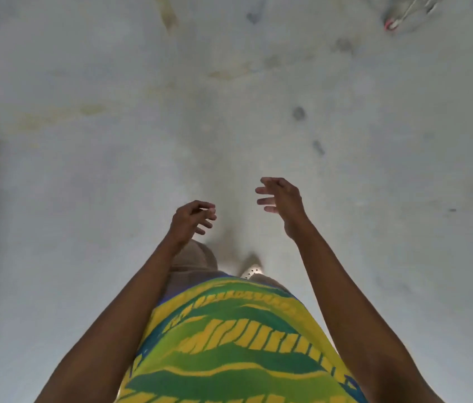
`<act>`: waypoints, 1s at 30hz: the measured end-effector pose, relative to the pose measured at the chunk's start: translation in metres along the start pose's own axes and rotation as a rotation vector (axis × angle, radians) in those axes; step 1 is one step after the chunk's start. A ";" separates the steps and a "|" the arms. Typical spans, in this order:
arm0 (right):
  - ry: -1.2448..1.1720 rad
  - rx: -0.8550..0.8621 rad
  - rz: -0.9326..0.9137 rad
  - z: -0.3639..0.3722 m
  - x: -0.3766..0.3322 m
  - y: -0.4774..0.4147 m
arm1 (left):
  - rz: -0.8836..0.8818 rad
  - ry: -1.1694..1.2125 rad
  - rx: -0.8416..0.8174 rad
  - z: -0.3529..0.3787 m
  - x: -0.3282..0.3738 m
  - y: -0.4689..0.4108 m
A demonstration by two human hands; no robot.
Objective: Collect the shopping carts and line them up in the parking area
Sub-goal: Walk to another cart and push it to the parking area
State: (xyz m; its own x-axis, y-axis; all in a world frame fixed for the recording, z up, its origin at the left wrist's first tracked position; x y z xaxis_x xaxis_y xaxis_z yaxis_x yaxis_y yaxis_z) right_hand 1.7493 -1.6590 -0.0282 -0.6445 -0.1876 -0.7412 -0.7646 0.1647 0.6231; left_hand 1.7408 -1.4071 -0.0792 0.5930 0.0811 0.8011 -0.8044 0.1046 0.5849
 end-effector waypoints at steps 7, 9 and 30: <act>0.084 -0.087 -0.034 0.050 -0.107 -0.136 | 0.034 0.101 0.123 -0.054 0.091 -0.159; 0.096 -0.076 -0.018 0.063 -0.141 -0.179 | 0.022 0.099 0.126 -0.070 0.122 -0.213; 0.003 -0.043 0.022 0.158 -0.525 -0.563 | 0.160 0.022 -0.057 -0.138 0.520 -0.638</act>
State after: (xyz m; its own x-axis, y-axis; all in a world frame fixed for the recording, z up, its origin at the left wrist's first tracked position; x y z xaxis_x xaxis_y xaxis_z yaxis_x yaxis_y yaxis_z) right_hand 2.5186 -1.5000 -0.0292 -0.6615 -0.1874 -0.7262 -0.7494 0.1273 0.6498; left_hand 2.5673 -1.2948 -0.0537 0.4591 0.1232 0.8798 -0.8854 0.1442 0.4418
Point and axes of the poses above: each hand's wrist, its own y-axis away from the middle knuckle, its own z-axis out of the palm, x = y × z, the point moved 9 cm from there along -y, towards the middle knuckle, and after that the axes turned 14 degrees about y, right-handed, at the moved point
